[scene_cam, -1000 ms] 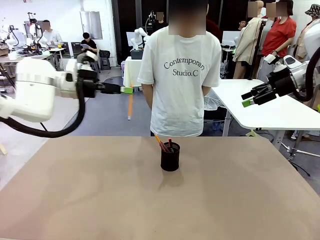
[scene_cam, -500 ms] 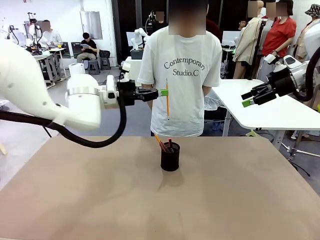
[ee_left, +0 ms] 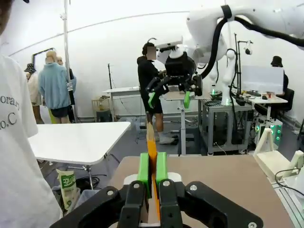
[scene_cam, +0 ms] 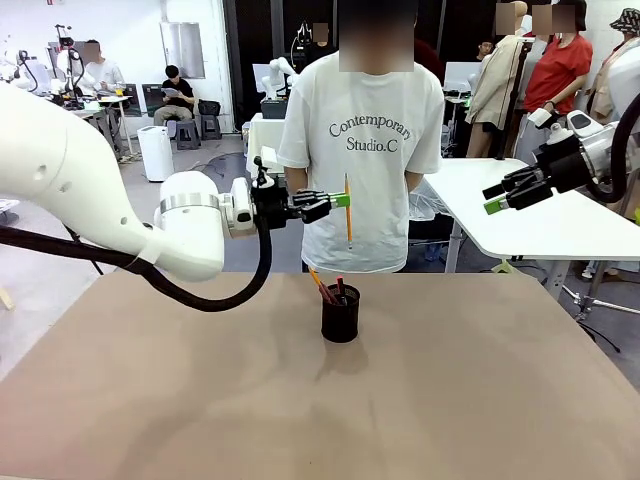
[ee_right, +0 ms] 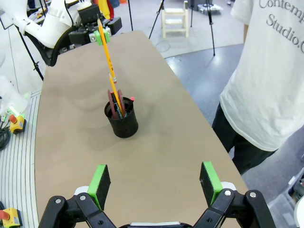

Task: Place the pens into the pen holder.
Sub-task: Pick up a writing instrument from the table and place it into the Pen holder.

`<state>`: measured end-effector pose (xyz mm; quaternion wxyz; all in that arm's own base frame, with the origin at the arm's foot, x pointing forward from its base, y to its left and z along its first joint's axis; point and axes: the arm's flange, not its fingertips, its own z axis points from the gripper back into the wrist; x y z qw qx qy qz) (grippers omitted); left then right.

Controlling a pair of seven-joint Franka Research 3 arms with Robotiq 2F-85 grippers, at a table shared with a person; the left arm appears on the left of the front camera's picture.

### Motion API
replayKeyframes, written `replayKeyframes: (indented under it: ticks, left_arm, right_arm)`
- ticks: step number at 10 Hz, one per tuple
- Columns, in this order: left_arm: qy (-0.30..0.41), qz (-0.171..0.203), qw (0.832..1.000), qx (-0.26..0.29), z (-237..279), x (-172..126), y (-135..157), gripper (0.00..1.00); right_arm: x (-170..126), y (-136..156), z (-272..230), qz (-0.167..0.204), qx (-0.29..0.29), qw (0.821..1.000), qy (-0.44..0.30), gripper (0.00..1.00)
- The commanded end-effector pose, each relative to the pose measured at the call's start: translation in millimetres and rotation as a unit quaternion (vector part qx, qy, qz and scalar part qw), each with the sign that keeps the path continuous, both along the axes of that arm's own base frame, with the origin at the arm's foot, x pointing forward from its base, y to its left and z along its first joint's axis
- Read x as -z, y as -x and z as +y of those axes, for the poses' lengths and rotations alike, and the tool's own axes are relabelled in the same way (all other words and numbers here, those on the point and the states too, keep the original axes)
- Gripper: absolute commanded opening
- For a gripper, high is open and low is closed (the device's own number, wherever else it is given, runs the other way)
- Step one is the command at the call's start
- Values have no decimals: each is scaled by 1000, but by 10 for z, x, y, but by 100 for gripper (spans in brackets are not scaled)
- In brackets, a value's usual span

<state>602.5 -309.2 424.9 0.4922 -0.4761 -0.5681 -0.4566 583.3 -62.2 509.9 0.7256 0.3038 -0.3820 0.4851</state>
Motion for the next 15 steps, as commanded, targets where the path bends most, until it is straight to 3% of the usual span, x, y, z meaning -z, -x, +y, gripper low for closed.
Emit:
replayKeyframes:
  ticks: [1, 4, 7, 12, 15]
  left_arm:
    - [5, -1, 1000, -4, 4, -51, 1, 0]
    - [0, 1, 1000, -1, 2, 2, -2, 0]
    - [-25, -13, 999, -26, -57, 331, -199, 0]
    - [-49, 30, 998, -1, -223, 801, -326, 0]
    - [-57, 38, 998, -1, -163, 939, -258, 0]
  right_arm:
    - [-22, -10, 14, -2, 1, 1000, 1, 100]
    - [-22, -10, 14, -2, 1, 1000, 1, 100]
    - [-22, -10, 14, -2, 1, 1000, 1, 100]
    - [-22, -10, 14, -2, 1, 1000, 1, 100]
    - [-22, -10, 14, -2, 1, 1000, 1, 100]
